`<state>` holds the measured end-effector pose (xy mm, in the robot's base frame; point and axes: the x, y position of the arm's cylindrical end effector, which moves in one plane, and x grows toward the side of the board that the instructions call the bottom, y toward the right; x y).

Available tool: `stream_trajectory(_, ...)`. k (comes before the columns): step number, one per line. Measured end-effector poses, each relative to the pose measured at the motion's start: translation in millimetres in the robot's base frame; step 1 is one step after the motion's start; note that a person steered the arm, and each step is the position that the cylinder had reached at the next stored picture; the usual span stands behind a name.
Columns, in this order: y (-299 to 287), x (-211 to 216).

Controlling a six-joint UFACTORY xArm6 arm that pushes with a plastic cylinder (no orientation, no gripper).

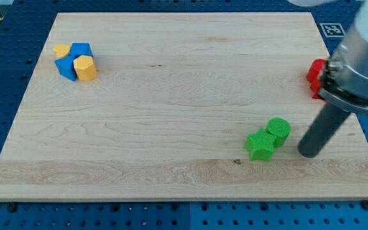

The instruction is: Push green star slightly towards right

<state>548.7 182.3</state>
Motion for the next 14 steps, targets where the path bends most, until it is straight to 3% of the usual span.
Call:
stream_trajectory(2, -54.2, -15.8)
stream_trajectory(4, -16.1, -5.6)
stream_trajectory(5, -4.3, 34.2)
stream_trajectory(6, -32.1, 64.6)
stream_trajectory(8, -119.2, 49.0)
stream_trajectory(14, -81.5, 24.4)
